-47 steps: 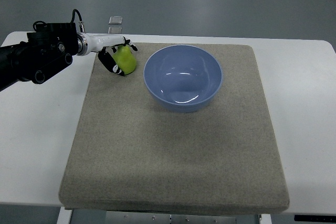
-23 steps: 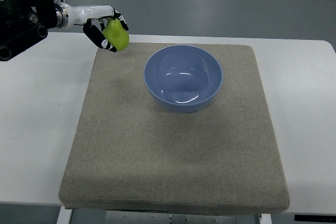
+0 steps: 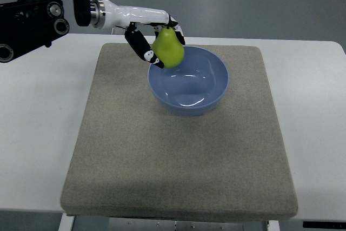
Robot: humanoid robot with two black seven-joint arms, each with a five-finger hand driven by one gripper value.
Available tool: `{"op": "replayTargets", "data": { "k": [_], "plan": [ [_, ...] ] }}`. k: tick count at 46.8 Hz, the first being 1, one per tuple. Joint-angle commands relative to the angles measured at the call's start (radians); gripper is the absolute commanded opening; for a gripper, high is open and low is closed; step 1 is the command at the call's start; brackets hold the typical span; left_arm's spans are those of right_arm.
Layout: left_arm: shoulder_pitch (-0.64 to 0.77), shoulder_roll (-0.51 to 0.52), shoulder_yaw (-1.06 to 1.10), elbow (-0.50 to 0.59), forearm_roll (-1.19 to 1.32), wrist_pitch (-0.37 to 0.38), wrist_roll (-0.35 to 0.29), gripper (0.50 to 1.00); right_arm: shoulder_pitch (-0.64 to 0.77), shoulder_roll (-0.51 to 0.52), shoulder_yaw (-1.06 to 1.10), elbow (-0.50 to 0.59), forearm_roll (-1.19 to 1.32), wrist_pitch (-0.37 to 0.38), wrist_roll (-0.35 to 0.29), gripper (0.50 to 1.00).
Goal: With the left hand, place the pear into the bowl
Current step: 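Lower the pear into the blue bowl and open the left hand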
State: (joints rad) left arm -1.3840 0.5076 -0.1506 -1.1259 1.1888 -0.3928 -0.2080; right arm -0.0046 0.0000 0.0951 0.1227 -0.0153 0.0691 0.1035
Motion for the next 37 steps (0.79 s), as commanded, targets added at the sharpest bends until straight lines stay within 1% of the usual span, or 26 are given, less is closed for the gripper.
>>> {"op": "replayTargets", "data": {
  "k": [1,8,17,18,20,21,22,25,27,28,30,37],
  "plan": [
    [0.013,-0.043,0.003,0.002,0.038,0.005,0.004,0.500,0.000,0.000,0.000,0.000,0.000,0.000,-0.001,0.926],
    [0.048,-0.099,-0.001,0.011,0.146,0.015,0.005,0.500,0.000,0.000,0.000,0.000,0.000,0.000,-0.001,0.926],
    [0.065,-0.104,0.000,0.021,0.150,0.035,0.005,0.500,0.000,0.000,0.000,0.000,0.000,0.000,0.001,0.926],
    [0.066,-0.107,0.000,0.021,0.150,0.038,0.005,0.567,0.000,0.000,0.000,0.000,0.000,0.000,0.001,0.926],
    [0.071,-0.110,-0.001,0.026,0.150,0.048,0.005,0.721,0.000,0.000,0.000,0.000,0.000,0.000,-0.001,0.926],
    [0.071,-0.110,-0.001,0.031,0.149,0.052,0.007,0.784,0.000,0.000,0.000,0.000,0.000,0.000,-0.001,0.926],
    [0.072,-0.110,-0.001,0.032,0.149,0.058,0.007,0.818,0.000,0.000,0.000,0.000,0.000,0.000,0.001,0.926],
    [0.085,-0.116,0.000,0.034,0.149,0.068,0.007,0.887,0.000,0.000,0.000,0.000,0.000,0.000,0.001,0.926],
    [0.091,-0.121,0.000,0.035,0.149,0.068,0.007,0.957,0.000,0.000,0.000,0.000,0.000,0.000,-0.001,0.926],
    [0.092,-0.121,0.000,0.035,0.149,0.068,0.007,0.975,0.000,0.000,0.000,0.000,0.000,0.000,0.001,0.926],
    [0.094,-0.121,0.000,0.035,0.141,0.068,0.007,0.992,0.000,0.000,0.000,0.000,0.000,0.000,-0.001,0.926],
    [0.095,-0.113,-0.007,0.035,0.106,0.072,0.007,0.994,0.000,0.000,0.000,0.000,0.000,0.000,-0.001,0.926]
  ]
}}
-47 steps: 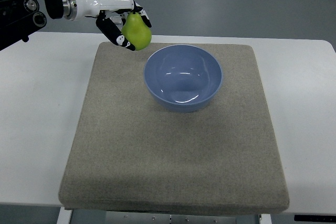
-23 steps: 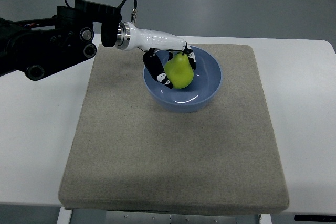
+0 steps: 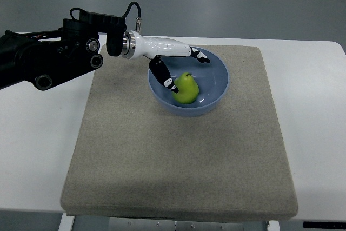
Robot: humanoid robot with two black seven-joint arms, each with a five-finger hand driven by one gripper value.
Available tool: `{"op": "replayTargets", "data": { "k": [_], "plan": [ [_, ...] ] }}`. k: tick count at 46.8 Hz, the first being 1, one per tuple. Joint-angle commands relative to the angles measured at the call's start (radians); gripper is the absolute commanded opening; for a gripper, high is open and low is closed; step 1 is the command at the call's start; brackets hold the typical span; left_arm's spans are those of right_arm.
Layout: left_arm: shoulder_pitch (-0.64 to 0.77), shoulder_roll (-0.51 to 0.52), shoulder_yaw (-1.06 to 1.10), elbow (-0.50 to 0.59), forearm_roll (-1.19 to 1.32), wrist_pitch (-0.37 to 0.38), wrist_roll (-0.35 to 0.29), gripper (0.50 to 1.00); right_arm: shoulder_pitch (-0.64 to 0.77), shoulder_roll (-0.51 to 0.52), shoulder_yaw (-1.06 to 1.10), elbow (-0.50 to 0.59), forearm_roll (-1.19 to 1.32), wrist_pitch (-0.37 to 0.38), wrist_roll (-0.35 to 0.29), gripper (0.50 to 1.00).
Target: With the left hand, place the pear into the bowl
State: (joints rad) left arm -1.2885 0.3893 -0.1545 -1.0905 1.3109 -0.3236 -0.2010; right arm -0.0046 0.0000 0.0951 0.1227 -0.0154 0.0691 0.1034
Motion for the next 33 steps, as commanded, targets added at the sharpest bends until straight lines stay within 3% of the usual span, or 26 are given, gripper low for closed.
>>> {"op": "replayTargets", "data": {
  "k": [1,11,23,33],
  "plan": [
    [0.000,0.006,-0.003,0.000,-0.027,0.006,0.000,0.994,0.000,0.000,0.000,0.000,0.000,0.000,-0.001,0.926],
    [0.002,0.048,-0.065,0.006,-0.277,0.061,0.000,0.994,0.000,0.000,0.000,0.000,0.000,0.000,0.001,0.926],
    [0.040,0.137,-0.134,0.052,-0.617,0.061,0.000,0.996,0.000,0.000,0.000,0.000,0.000,0.000,-0.001,0.926],
    [0.135,0.164,-0.234,0.179,-1.001,0.031,0.000,0.996,0.000,0.000,0.000,0.000,0.000,0.000,0.001,0.926]
  ]
}}
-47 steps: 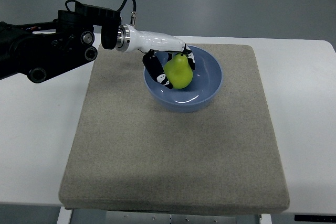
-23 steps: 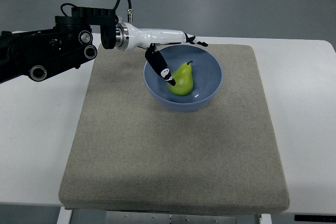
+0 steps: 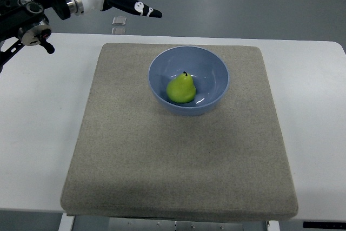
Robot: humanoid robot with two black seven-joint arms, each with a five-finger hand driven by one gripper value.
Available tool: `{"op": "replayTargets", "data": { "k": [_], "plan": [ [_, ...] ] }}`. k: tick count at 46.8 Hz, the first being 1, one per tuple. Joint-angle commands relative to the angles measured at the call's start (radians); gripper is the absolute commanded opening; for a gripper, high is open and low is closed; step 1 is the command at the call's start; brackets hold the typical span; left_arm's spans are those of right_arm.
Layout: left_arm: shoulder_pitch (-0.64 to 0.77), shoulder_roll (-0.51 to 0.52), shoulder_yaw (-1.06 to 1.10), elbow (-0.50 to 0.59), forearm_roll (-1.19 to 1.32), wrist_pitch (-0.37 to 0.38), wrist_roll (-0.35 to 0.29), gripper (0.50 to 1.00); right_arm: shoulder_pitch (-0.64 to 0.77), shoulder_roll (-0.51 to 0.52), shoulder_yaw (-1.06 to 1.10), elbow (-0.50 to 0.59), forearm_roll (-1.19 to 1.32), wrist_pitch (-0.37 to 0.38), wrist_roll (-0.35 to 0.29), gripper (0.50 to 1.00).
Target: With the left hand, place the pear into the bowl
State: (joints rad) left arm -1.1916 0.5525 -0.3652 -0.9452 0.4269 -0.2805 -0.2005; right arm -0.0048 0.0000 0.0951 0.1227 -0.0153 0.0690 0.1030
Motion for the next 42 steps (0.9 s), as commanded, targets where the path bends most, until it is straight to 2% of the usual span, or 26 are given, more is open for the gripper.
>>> {"op": "replayTargets", "data": {
  "k": [1,13,19,34,42],
  "plan": [
    [0.050,0.003,-0.029,0.045,-0.150,-0.019,0.000,0.996,0.000,0.000,0.000,0.000,0.000,0.000,0.000,0.926],
    [0.190,0.026,-0.100,0.129,-0.442,-0.094,0.001,0.996,0.000,0.000,0.000,0.000,0.000,0.000,0.001,0.926],
    [0.251,0.021,-0.124,0.158,-0.548,-0.172,0.016,0.994,0.000,0.000,0.000,0.000,0.000,0.000,0.000,0.926],
    [0.308,0.018,-0.127,0.201,-0.605,-0.308,0.199,0.996,0.000,0.000,0.000,0.000,0.000,0.000,0.000,0.926],
    [0.311,0.021,-0.127,0.204,-0.662,-0.330,0.236,0.996,0.000,0.000,0.003,0.003,0.006,0.009,0.001,0.926]
  ]
}}
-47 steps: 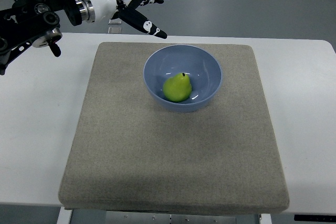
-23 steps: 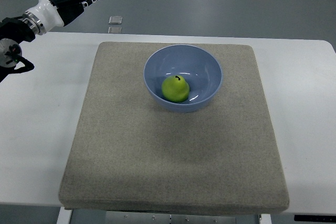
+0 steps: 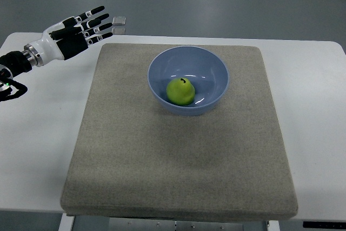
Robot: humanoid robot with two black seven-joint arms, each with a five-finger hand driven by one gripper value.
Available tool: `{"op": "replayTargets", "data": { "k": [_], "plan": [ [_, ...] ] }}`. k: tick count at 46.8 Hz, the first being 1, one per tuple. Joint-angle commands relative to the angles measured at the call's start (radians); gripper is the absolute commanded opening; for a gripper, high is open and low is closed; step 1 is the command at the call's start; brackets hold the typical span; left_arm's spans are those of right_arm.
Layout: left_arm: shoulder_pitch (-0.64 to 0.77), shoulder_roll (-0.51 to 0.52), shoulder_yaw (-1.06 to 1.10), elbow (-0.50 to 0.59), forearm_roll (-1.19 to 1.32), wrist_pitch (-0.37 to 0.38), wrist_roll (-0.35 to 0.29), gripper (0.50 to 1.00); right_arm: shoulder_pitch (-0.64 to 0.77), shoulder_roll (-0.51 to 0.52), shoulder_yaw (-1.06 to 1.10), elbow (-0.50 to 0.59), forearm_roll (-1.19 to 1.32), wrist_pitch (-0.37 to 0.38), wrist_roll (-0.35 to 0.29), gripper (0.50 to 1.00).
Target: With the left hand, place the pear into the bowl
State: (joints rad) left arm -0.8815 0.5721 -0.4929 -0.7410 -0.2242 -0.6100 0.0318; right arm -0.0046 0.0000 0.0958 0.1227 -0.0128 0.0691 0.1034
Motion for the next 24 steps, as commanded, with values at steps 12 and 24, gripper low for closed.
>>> {"op": "replayTargets", "data": {
  "k": [12,24],
  "plan": [
    [0.039,-0.003,-0.038,0.023,-0.037,-0.001,0.000,0.996,0.000,0.000,0.002,0.015,0.004,0.012,0.001,0.926],
    [0.042,-0.005,-0.053,0.088,-0.035,-0.001,-0.015,0.996,0.000,0.000,0.010,0.014,0.011,-0.002,0.054,0.926]
  ]
}}
